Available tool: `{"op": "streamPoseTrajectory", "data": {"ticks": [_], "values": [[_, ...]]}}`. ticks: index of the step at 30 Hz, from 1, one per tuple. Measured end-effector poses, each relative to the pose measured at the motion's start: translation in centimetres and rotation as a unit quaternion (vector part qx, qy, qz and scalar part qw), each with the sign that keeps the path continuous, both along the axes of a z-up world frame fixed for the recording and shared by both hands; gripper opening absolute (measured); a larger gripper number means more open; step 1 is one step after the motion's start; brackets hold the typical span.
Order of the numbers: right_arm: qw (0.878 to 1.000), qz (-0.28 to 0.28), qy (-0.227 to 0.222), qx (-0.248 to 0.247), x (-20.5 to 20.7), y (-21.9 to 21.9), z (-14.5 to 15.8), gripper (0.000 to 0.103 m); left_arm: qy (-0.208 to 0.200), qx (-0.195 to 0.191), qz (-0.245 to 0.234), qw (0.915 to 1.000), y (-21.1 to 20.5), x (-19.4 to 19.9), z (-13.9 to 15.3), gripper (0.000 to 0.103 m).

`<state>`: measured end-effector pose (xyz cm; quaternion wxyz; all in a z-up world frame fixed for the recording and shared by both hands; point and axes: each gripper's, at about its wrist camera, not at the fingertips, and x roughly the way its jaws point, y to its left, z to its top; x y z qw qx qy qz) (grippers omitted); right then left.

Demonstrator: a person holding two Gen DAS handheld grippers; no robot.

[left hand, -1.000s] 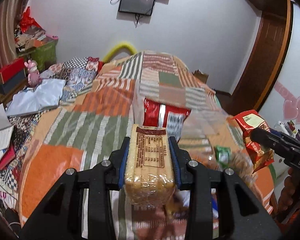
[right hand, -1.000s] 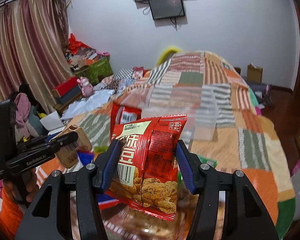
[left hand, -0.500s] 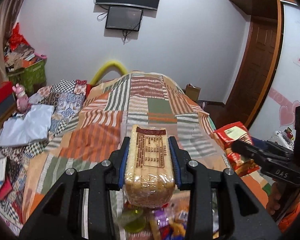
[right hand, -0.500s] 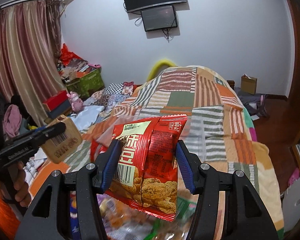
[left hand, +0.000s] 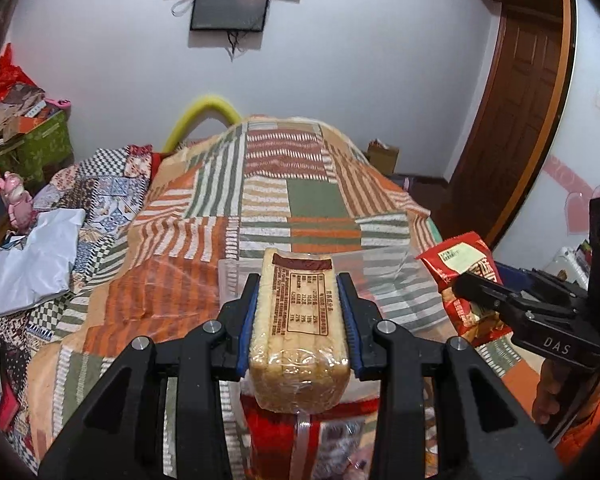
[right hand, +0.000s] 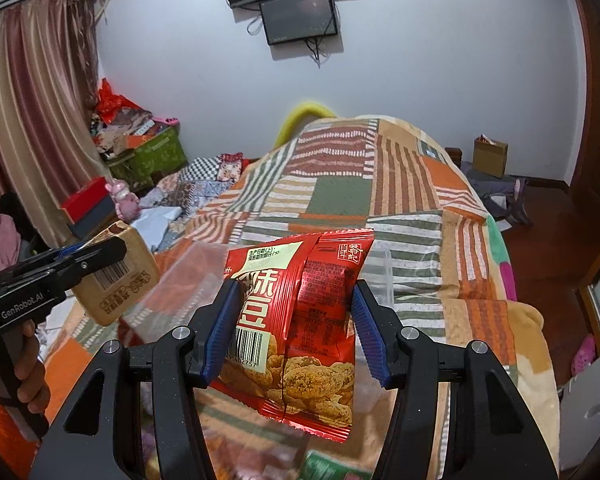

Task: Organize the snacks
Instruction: 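Carry both packs into the clear box and open both grippers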

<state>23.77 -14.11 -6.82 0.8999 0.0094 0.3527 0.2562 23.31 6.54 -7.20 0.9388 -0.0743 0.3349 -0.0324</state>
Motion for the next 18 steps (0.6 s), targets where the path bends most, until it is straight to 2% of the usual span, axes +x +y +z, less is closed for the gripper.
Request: {"op": "streamPoseTrajectory", "data": {"ticks": [9,18], "values": [[0.998,-0.006,0.041,-0.039,3.0,1.5,-3.2,0.053,0.05,0.037,-0.017,0.9979,-1.0,4.3,-3.3,0.036],[0.995,0.009,0.068,-0.071,3.5,2.6,-4.7,0.053,0.096,0.035,-0.033,0.9942,-1.5,5.3,-5.5,0.036]]}}
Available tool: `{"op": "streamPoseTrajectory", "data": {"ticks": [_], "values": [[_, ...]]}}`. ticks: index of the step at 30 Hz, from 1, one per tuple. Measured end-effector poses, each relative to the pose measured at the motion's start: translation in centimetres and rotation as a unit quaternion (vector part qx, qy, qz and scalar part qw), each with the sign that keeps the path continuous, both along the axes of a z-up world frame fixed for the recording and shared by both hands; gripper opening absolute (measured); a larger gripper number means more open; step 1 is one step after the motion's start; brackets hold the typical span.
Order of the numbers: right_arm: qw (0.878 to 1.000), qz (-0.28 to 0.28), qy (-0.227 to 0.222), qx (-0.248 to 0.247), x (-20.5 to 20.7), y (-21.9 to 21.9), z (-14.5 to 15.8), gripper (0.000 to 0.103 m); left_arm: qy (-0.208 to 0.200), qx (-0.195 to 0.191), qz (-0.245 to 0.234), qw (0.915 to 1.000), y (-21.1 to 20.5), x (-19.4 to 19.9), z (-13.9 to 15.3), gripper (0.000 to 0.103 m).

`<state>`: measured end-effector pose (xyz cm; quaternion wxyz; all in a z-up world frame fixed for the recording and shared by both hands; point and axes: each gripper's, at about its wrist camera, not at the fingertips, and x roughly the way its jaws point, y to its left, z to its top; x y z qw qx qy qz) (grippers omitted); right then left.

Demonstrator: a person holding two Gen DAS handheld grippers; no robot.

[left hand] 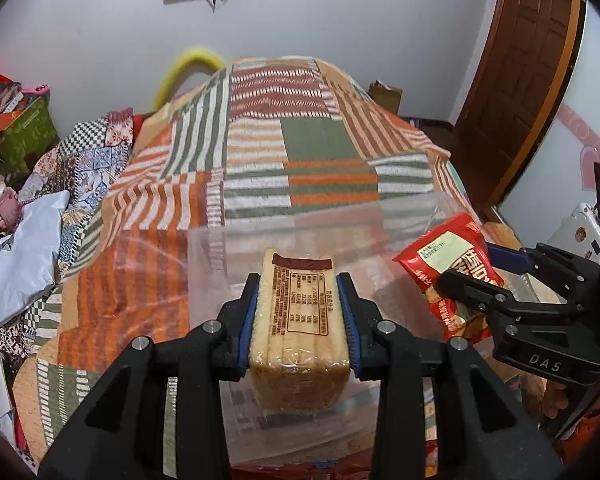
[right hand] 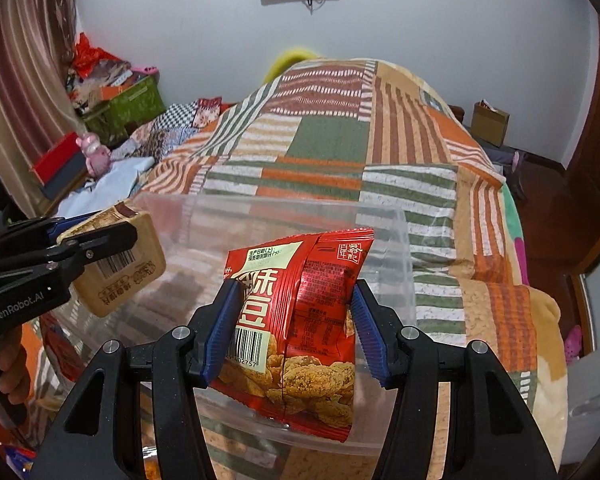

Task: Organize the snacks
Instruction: 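Carry both packs into the clear box and open both grippers, then grasp the red chip bag with the left gripper while the right grasps the clear cookie bag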

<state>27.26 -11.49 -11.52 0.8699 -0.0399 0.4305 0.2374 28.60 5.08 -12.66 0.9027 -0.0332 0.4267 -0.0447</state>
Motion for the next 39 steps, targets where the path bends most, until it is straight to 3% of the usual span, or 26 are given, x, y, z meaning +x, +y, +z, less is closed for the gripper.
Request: {"op": "streamPoseTrajectory", "data": {"ticks": [6,16,18,22,26,30,39], "values": [[1.0,0.008,0.016,-0.008,0.0,0.6,-0.5,0.054,0.005,0.018,-0.009,0.9998,-0.7,-0.4,-0.3,0.036],[1.0,0.015,-0.007,-0.007,-1.7,0.5,1.0,0.054,-0.028,0.01,0.002,0.9996,-0.3,-2.5,2.1,0.038],[1.0,0.014,-0.014,-0.004,-2.2,0.2,1.6,0.054,-0.04,0.005,0.005,0.9992,-0.1,-3.4,2.8,0.049],[1.0,0.01,-0.025,0.008,-3.4,-0.7,2.9,0.055,-0.062,0.014,0.01,0.9979,-0.2,-5.2,3.8,0.058],[0.999,0.001,-0.038,0.023,-4.8,-1.8,4.0,0.065,-0.079,0.028,0.011,0.9965,-0.6,-7.2,4.2,0.068],[0.999,-0.009,-0.043,0.017,-6.0,-2.8,4.2,0.065,-0.084,0.037,0.013,0.9957,-0.7,-9.0,4.0,0.077],[1.0,-0.029,-0.012,-0.003,-9.2,-5.1,1.8,0.066,-0.057,0.014,0.028,0.9979,-0.3,-11.9,1.9,0.08]]}}
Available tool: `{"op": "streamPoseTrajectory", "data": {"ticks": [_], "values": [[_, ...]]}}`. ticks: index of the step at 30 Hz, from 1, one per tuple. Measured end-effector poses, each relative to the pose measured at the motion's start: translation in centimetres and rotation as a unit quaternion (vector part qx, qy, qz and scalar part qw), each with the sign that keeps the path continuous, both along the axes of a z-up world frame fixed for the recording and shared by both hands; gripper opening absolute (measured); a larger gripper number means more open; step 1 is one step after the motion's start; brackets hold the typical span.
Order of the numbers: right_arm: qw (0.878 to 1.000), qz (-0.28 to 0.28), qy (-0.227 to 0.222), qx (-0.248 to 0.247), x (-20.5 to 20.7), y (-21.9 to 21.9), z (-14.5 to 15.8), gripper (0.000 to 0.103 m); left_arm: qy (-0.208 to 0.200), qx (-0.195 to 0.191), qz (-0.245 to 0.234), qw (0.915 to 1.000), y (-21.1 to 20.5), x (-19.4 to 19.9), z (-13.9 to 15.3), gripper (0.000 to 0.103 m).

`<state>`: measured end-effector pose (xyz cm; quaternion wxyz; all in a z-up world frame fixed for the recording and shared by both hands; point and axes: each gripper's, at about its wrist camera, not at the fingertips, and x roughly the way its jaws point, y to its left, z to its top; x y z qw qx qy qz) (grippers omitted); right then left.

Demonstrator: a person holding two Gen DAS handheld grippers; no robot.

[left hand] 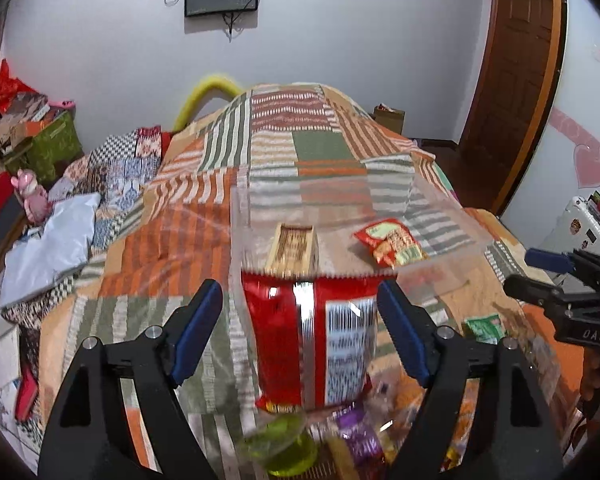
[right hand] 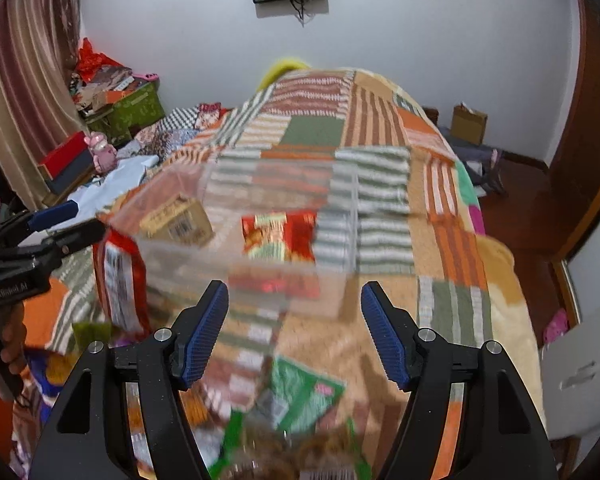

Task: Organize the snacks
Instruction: 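Grasp the red chip bag with the left gripper while the right grasps the clear cookie bag, then lower both bags into the clear box and open both grippers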

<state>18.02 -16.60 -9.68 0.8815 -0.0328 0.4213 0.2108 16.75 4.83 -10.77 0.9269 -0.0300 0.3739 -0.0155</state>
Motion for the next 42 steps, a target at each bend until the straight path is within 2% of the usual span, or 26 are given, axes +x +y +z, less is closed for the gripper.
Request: {"op": "streamPoseTrajectory", "data": {"ticks": [3,12,18,23,28,33,38,42], "values": [[1.0,-0.007,0.013,-0.008,-1.2,-0.7,-1.0,0.066,0.014,-0.008,0.003,0.9999,0.1,-0.6,-0.9,0.08],[0.999,-0.023,0.049,0.006,-4.2,-2.9,-2.7,0.085,0.048,-0.03,0.003,0.9984,0.1,-1.2,-3.2,0.08],[0.998,-0.011,0.068,-0.015,-5.2,-2.5,-4.3,0.086,0.064,-0.035,-0.004,0.9973,-0.5,-0.6,-4.5,0.08],[0.997,-0.008,0.08,-0.005,-5.0,-2.4,-5.1,0.089,0.071,-0.031,-0.009,0.9969,-1.0,0.0,-5.2,0.083],[0.997,-0.003,0.079,-0.002,-4.9,-2.3,-5.6,0.089,0.076,-0.04,-0.005,0.9963,-0.8,0.9,-5.5,0.084],[0.997,-0.006,0.075,0.011,-5.0,-2.6,-5.5,0.083,0.078,-0.055,0.005,0.9955,-0.6,1.4,-5.8,0.083],[0.997,-0.01,0.073,0.022,-5.1,-3.0,-5.4,0.076,0.069,-0.062,0.007,0.9957,-0.5,1.3,-5.7,0.07],[0.997,-0.016,0.071,0.029,-5.1,-3.3,-5.2,0.073,0.057,-0.052,0.007,0.997,-0.6,0.7,-5.4,0.067]]}}
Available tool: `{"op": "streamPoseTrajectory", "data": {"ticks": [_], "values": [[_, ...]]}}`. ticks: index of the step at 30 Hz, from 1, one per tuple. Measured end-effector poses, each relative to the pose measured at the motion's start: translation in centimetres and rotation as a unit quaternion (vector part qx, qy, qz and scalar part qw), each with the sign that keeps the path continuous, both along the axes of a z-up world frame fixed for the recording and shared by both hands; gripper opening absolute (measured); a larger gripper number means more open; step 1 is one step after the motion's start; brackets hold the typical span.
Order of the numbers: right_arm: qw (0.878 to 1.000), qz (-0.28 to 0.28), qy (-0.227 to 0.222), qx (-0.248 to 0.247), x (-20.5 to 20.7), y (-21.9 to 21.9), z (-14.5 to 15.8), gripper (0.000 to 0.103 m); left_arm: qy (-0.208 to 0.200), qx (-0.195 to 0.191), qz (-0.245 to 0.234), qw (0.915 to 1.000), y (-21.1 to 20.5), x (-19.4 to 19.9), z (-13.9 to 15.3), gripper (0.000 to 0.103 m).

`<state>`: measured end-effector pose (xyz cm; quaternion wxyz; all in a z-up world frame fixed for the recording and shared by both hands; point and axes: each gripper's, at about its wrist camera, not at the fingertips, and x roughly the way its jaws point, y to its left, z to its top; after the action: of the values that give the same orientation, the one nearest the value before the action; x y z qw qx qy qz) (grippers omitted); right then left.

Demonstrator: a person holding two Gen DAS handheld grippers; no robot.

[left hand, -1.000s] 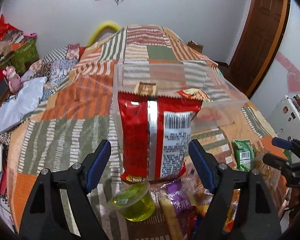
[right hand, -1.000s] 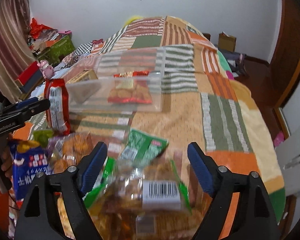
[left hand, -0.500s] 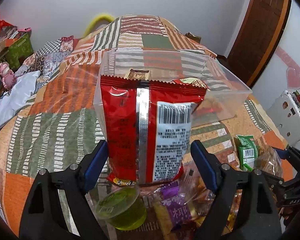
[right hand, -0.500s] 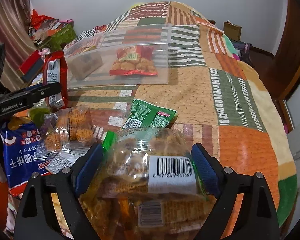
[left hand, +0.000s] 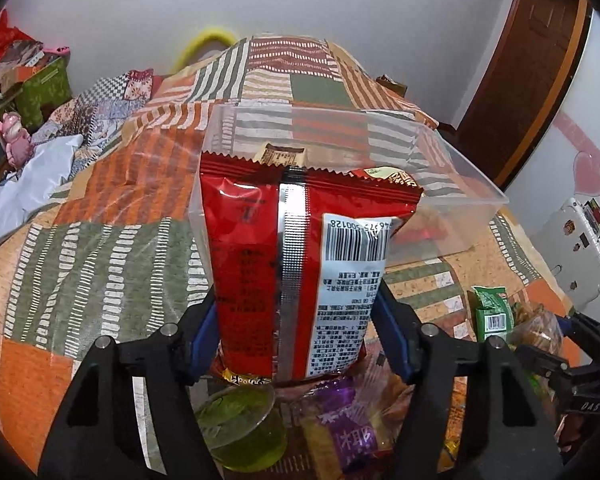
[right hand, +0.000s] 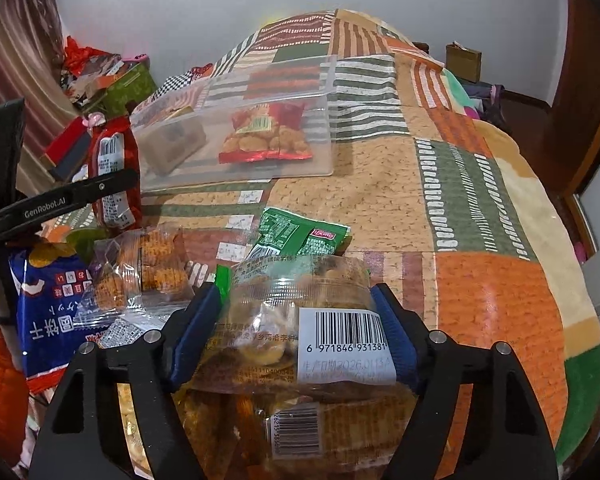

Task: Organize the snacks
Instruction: 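Lower both bags into the clear box and open both grippers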

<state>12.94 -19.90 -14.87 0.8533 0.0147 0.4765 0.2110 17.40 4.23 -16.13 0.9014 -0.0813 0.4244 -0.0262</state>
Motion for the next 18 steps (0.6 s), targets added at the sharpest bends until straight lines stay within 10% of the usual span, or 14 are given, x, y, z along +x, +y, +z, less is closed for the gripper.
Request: {"op": "streamPoseTrajectory", "data": {"ticks": [18], "values": [[0.998,-0.016,-0.064,0.018,1.3,-0.3,4.3,0.071,-0.081,0.022,-0.005,0.9964,-0.9,-2.9,5.4,0.067]]}}
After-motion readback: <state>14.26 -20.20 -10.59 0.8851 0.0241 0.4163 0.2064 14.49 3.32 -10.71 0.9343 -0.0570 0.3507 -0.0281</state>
